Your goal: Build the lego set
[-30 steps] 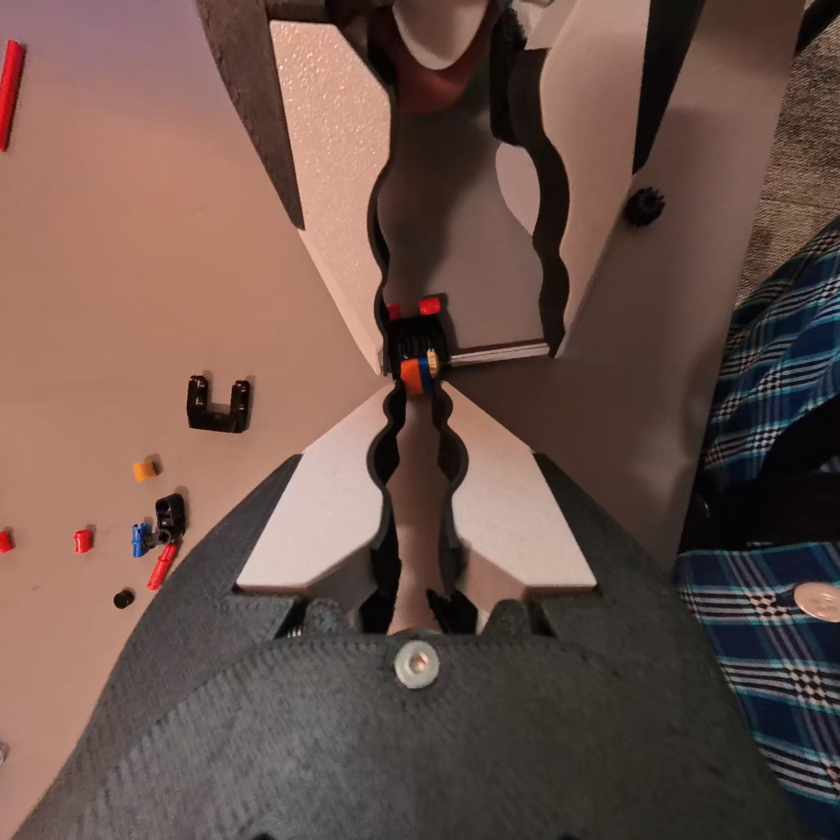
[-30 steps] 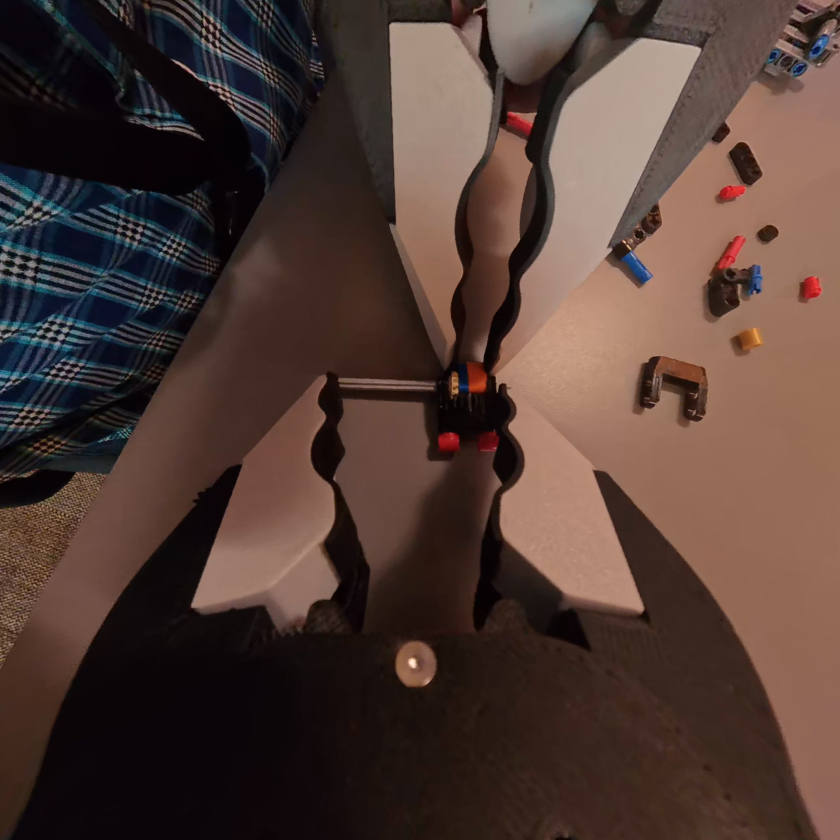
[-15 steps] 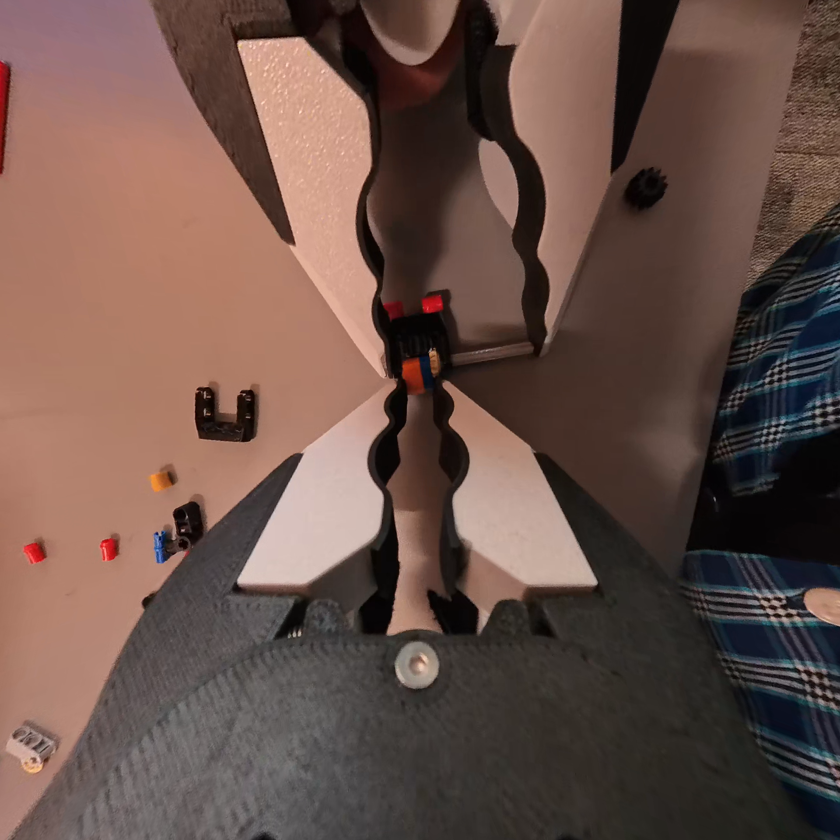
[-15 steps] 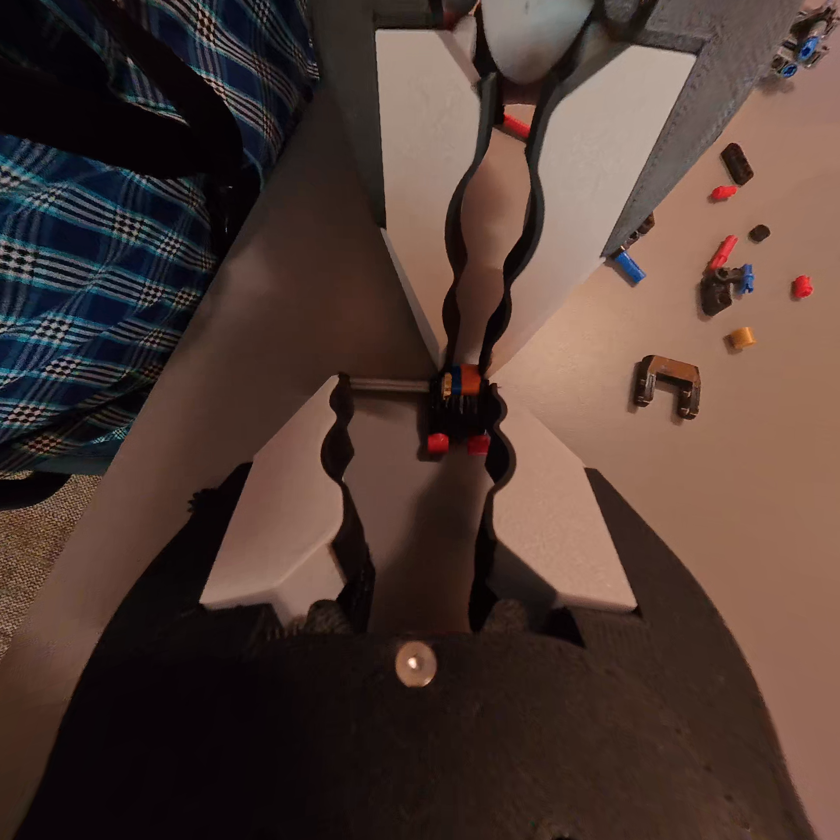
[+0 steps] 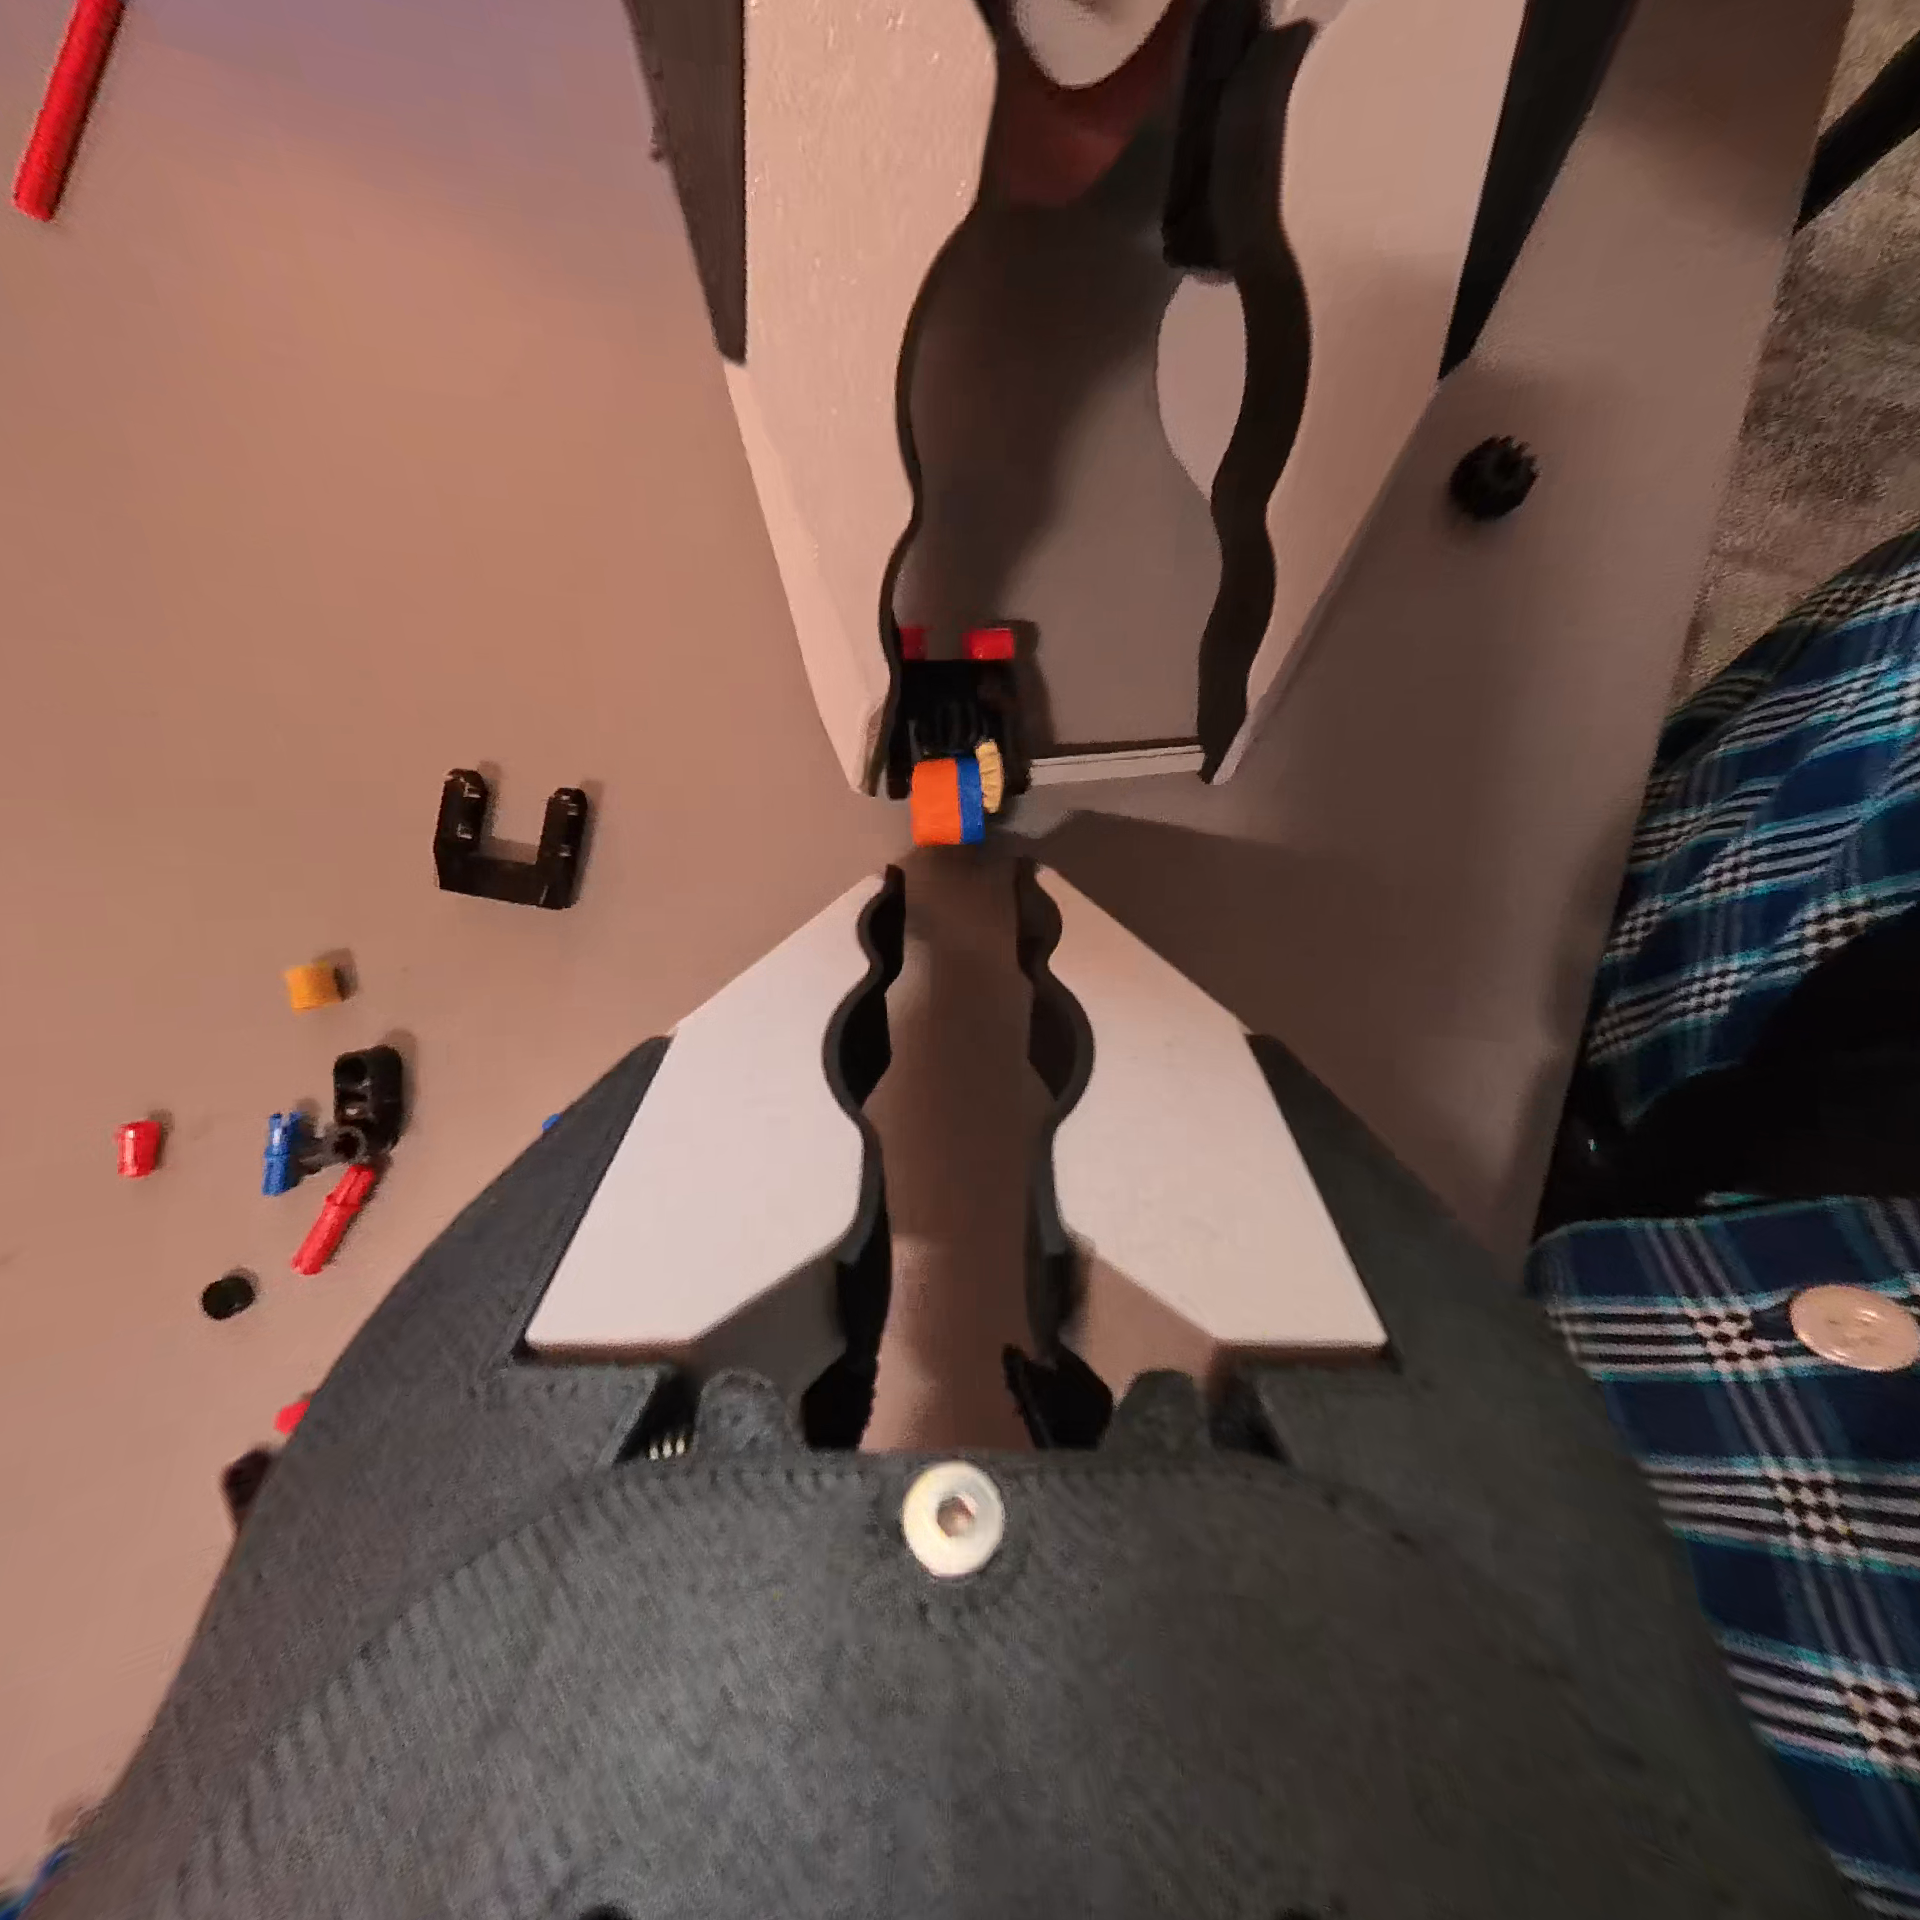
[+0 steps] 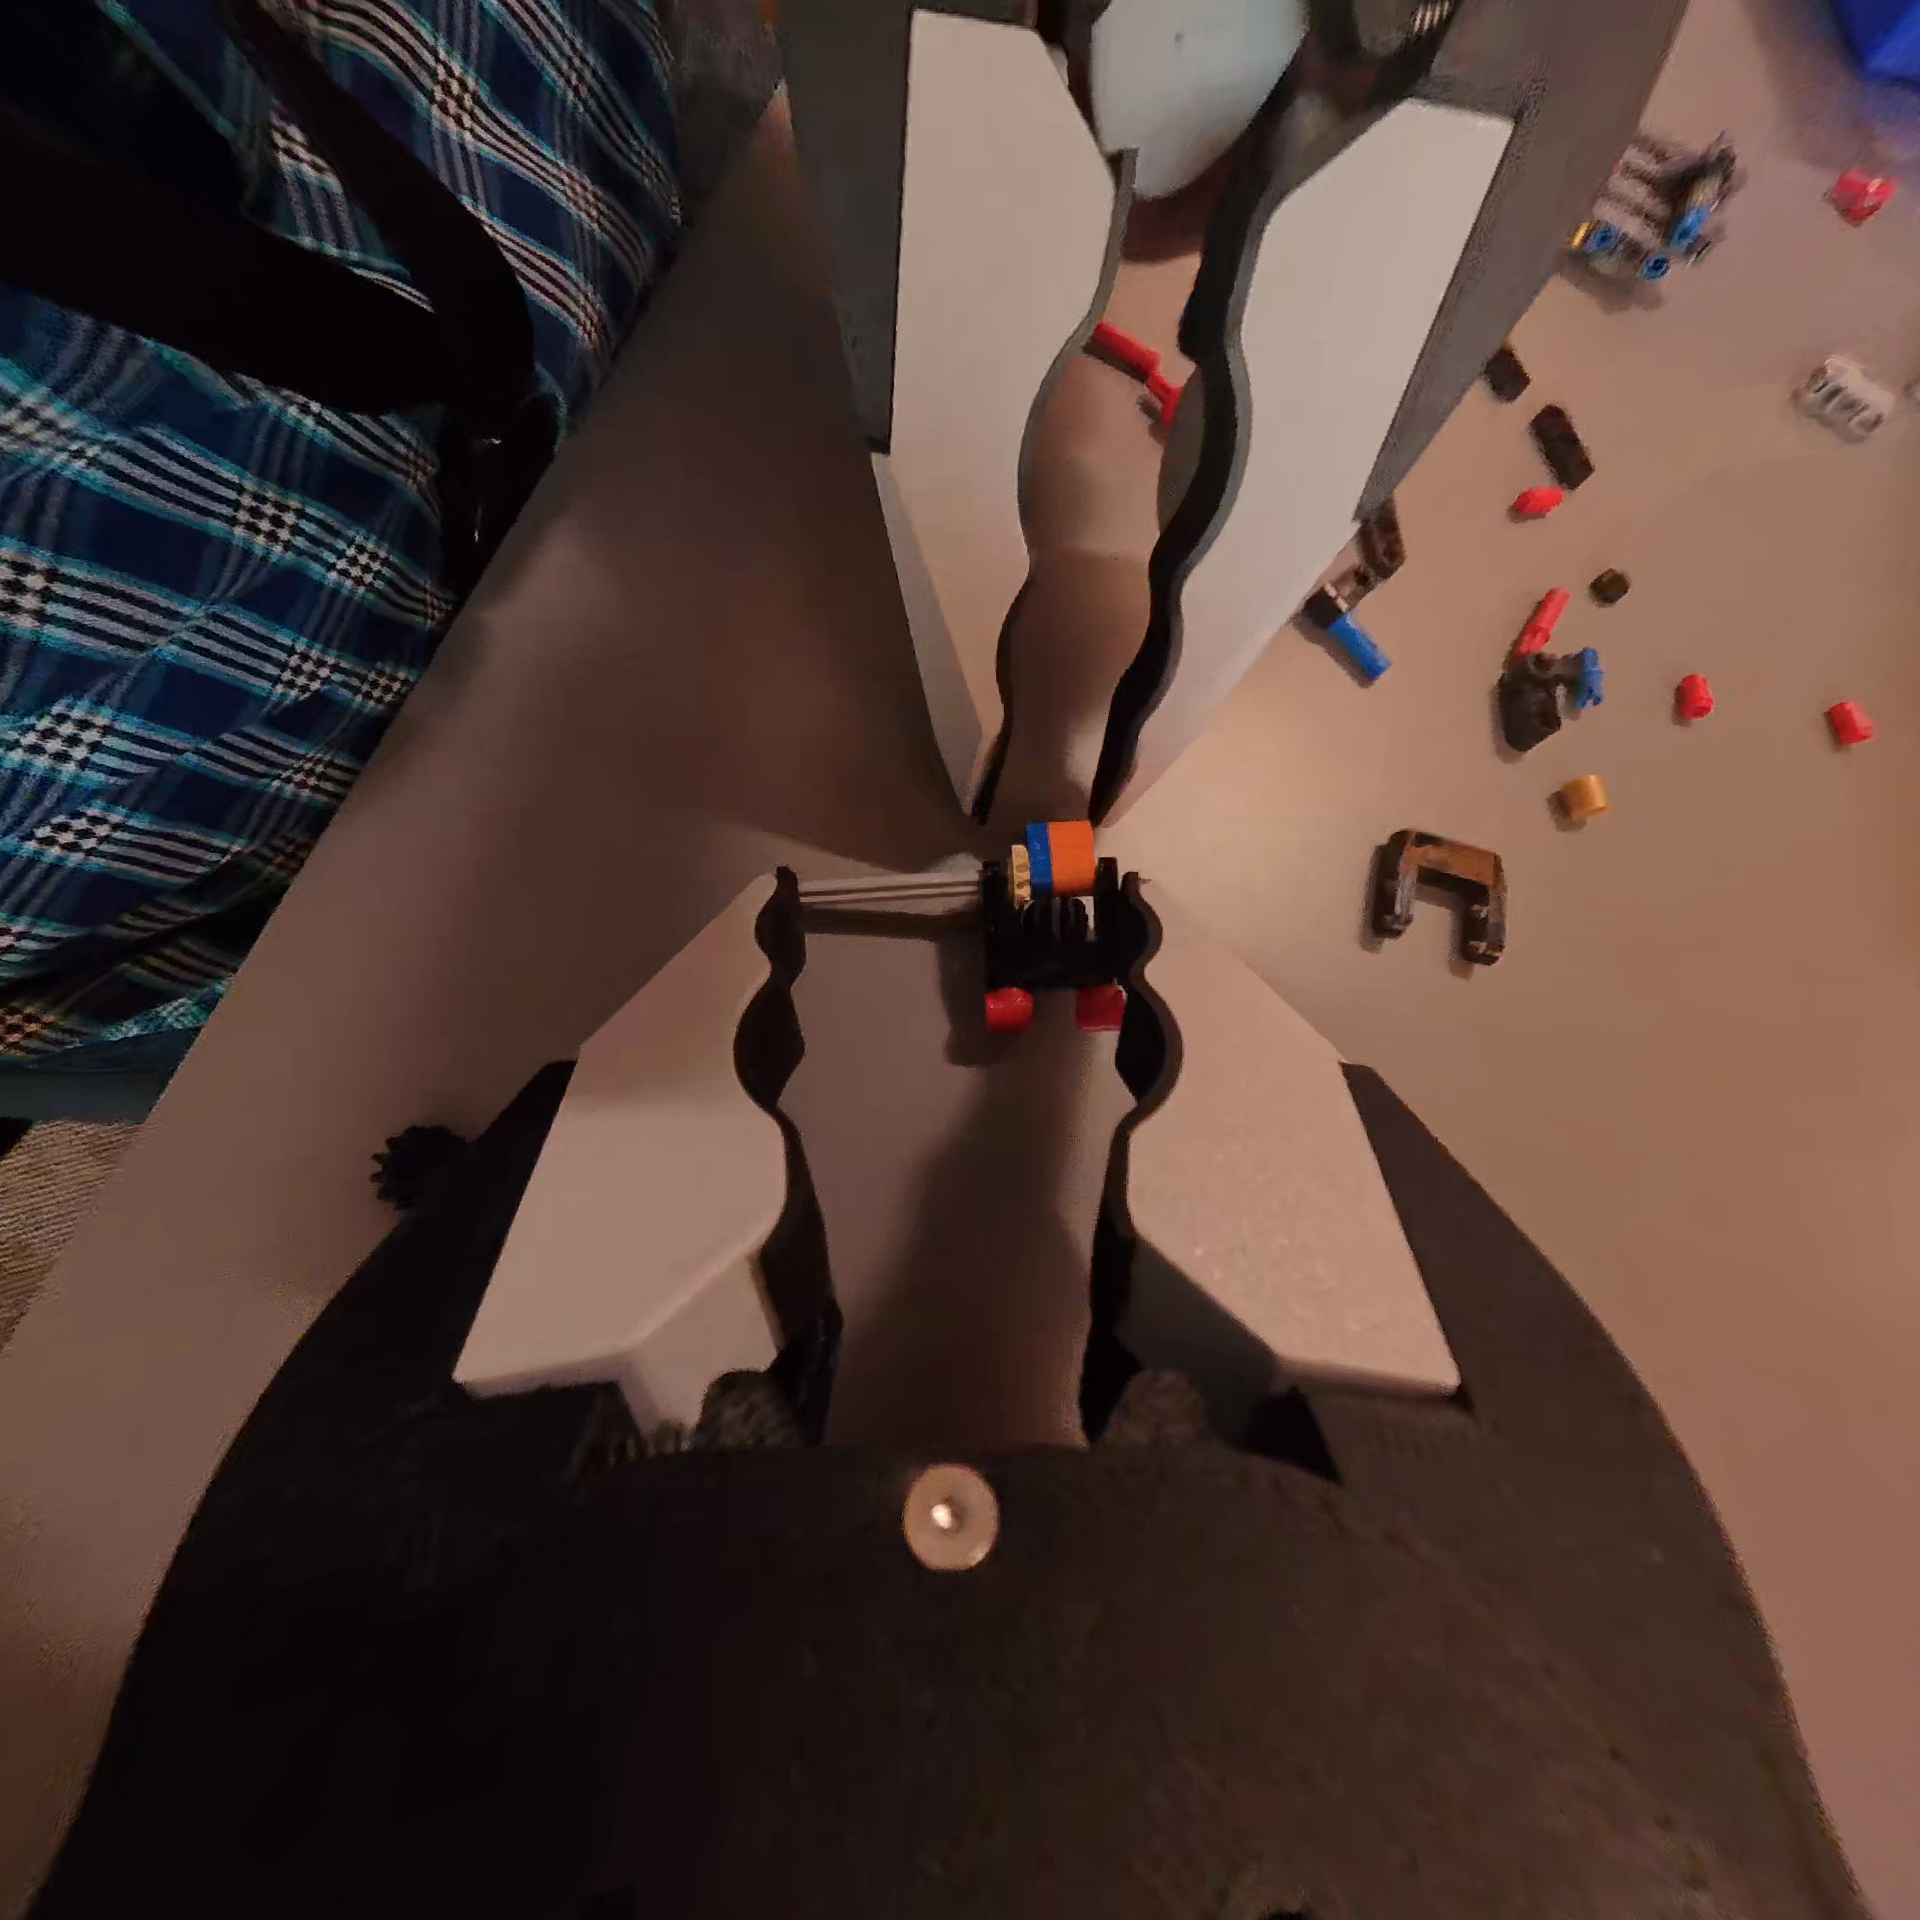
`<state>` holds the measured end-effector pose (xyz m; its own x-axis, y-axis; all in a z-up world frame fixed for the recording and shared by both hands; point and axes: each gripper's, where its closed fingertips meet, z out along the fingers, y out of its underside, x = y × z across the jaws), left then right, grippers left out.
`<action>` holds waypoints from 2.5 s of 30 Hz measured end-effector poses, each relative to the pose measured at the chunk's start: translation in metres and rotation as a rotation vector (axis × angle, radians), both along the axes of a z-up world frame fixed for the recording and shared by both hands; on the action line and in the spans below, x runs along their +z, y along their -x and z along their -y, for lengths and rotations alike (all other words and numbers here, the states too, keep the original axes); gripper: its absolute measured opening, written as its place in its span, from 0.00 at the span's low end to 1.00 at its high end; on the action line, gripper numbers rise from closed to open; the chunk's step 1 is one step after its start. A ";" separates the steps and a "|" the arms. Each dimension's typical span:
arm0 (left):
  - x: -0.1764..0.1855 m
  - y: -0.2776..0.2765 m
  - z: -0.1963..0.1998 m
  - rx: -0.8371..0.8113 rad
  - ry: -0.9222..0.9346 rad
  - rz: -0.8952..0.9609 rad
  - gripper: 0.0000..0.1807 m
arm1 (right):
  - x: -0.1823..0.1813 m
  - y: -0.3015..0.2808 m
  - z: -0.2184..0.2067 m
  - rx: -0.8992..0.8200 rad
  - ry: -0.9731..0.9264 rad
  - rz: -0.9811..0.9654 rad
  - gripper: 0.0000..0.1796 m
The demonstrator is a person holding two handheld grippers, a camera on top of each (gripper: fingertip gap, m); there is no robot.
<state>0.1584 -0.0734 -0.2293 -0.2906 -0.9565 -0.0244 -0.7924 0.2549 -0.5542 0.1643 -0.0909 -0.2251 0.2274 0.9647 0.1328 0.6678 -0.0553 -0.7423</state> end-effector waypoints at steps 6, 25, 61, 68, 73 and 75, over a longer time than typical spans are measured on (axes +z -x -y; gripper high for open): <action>0.025 -0.006 0.002 0.114 0.271 0.132 0.13 | 0.016 0.003 -0.008 -0.006 -0.161 -0.029 0.33; 0.047 -0.015 -0.006 0.230 0.408 0.272 0.03 | 0.034 0.001 -0.012 -0.007 -0.294 -0.077 0.31; 0.074 -0.030 -0.032 0.454 0.770 0.509 0.03 | 0.026 -0.007 -0.048 -0.241 -0.301 -0.001 0.50; 0.076 -0.036 -0.035 0.497 0.890 0.525 0.03 | 0.032 -0.007 -0.055 -0.278 -0.342 0.003 0.48; 0.074 -0.040 -0.034 0.505 0.911 0.511 0.03 | 0.034 -0.012 -0.058 -0.305 -0.315 -0.010 0.40; 0.073 -0.041 -0.033 0.507 0.913 0.506 0.03 | 0.035 -0.012 -0.058 -0.312 -0.302 -0.029 0.37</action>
